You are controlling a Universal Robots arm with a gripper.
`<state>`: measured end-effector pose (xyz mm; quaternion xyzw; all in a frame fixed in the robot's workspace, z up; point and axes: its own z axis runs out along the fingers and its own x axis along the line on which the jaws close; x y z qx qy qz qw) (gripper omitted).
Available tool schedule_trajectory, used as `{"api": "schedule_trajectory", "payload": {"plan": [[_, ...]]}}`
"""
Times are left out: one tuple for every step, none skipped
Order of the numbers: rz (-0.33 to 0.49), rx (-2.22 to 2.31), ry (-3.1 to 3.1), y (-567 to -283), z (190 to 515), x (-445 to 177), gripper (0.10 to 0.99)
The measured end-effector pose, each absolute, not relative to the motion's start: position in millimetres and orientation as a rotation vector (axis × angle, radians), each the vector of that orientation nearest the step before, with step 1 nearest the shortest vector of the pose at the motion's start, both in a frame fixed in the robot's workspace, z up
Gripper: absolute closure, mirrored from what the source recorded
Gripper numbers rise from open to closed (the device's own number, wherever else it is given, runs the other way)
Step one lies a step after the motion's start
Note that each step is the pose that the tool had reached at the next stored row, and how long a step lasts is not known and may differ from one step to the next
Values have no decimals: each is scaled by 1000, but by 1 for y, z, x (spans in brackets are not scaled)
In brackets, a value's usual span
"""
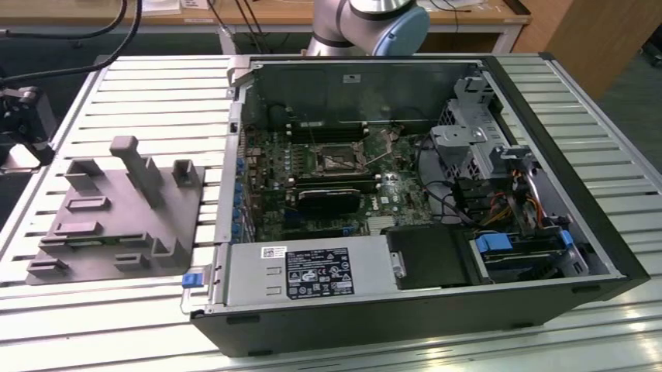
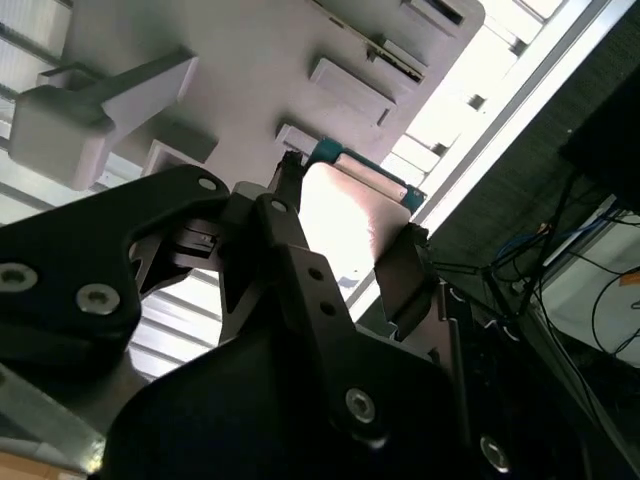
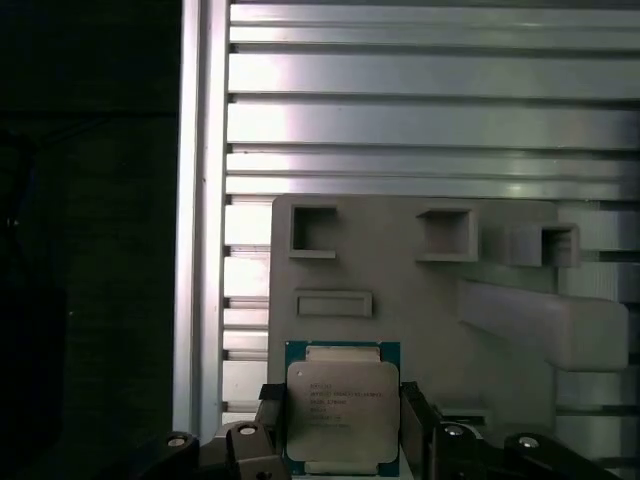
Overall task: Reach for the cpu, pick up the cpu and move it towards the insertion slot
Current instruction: 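Pick up the cpu and move it towards the insertion slot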
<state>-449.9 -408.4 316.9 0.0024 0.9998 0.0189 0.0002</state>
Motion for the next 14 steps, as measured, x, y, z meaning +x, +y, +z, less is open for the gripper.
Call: {"api": "schedule_trajectory", "payload": {"plan": [[59,8,3141,-408,320,-450,545],[59,8,3141,-408,323,-450,545],[59,8,3141,-408,326,-450,545],[59,8,3141,-408,329,-450,545],[59,8,3141,-408,332,-450,545],[59,8,3141,-408,336,-450,545],[59,8,3141,-408,339,-450,545],[59,8,3141,-408,343,-450,545],[59,8,3141,-408,346,-450,545],[59,8,3141,-408,349,-450,545],[59,8,3141,-408,352,-450,545],[59,8,3141,-408,355,-450,545],[58,8,3141,-408,358,-450,545],[58,8,3141,-408,361,-450,545]]}}
